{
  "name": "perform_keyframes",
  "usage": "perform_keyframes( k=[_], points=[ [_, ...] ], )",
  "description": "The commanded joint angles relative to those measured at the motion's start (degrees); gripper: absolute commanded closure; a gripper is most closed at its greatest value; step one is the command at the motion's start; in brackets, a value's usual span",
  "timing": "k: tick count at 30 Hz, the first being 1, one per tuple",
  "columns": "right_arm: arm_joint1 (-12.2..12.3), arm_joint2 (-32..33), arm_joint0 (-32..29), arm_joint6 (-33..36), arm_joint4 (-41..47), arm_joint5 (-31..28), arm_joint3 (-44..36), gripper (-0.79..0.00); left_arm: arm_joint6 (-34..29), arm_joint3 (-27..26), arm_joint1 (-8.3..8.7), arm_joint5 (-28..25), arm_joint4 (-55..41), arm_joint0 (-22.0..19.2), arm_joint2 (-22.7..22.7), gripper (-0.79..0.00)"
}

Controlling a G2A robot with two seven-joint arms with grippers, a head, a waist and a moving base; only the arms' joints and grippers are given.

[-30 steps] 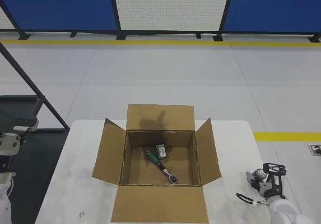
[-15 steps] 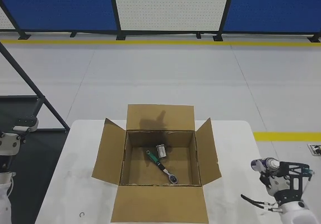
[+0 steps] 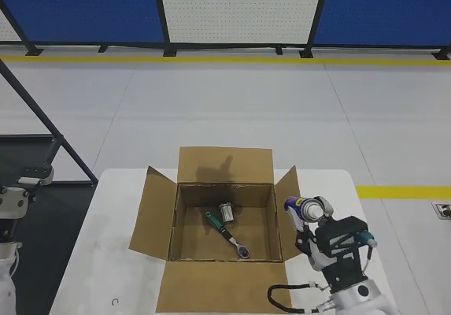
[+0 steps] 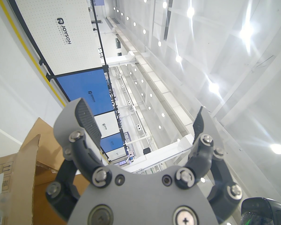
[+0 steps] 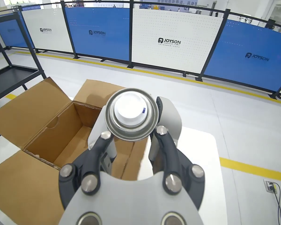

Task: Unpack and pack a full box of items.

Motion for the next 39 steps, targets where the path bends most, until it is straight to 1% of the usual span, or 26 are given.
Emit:
perform_keyframes(
  k=[1,4,6,8,10,14,15,28,30,33,34,39],
  points=[
    [-0.5,-4.1,2.8,4.1,-2.3,2.2,0.0,0.0,0.0,0.0,0.0,0.0,0.0,0.0,0.0,-0.785],
    [-1.3,-8.5,6.3,10.3,-4.6,5.0,0.0,0.0,0.0,0.0,0.0,0.0,0.0,0.0,0.0,-0.785],
    [-1.8,-10.5,7.6,14.0,-6.0,6.7,0.0,0.0,0.0,0.0,0.0,0.0,0.0,0.0,0.0,-0.785],
    [-2.2,-11.8,8.8,16.1,-6.8,8.0,1.3,0.0,0.0,0.0,0.0,0.0,0.0,0.0,0.0,-0.785],
    [-2.7,-12.7,10.3,16.6,-6.7,9.6,4.2,0.0,0.0,0.0,0.0,0.0,0.0,0.0,0.0,-0.785],
    [-3.8,-13.4,14.0,15.5,-4.7,11.3,11.9,0.0,0.0,0.0,0.0,0.0,0.0,0.0,0.0,-0.785],
    [-3.8,-13.4,14.2,15.4,-4.6,11.5,12.5,0.0,0.0,0.0,0.0,0.0,0.0,0.0,0.0,-0.785],
    [-3.8,-13.4,14.2,15.4,-4.6,11.5,12.5,0.0,0.0,0.0,0.0,0.0,0.0,0.0,0.0,-0.785],
    [-4.0,-13.2,13.7,14.1,-3.3,11.6,13.6,0.0,0.0,0.0,0.0,0.0,0.0,0.0,0.0,-0.785],
    [-4.8,-13.4,15.8,12.8,2.0,11.9,18.6,0.0,0.0,0.0,0.0,0.0,0.0,0.0,0.0,-0.785],
    [-5.1,-13.6,17.1,12.7,5.2,11.6,20.5,0.0,0.0,0.0,0.0,0.0,0.0,0.0,0.0,-0.785],
    [-7.0,-15.8,24.2,11.2,11.8,11.2,32.2,0.0,0.0,0.0,0.0,0.0,0.0,0.0,0.0,-0.785]
  ],
)
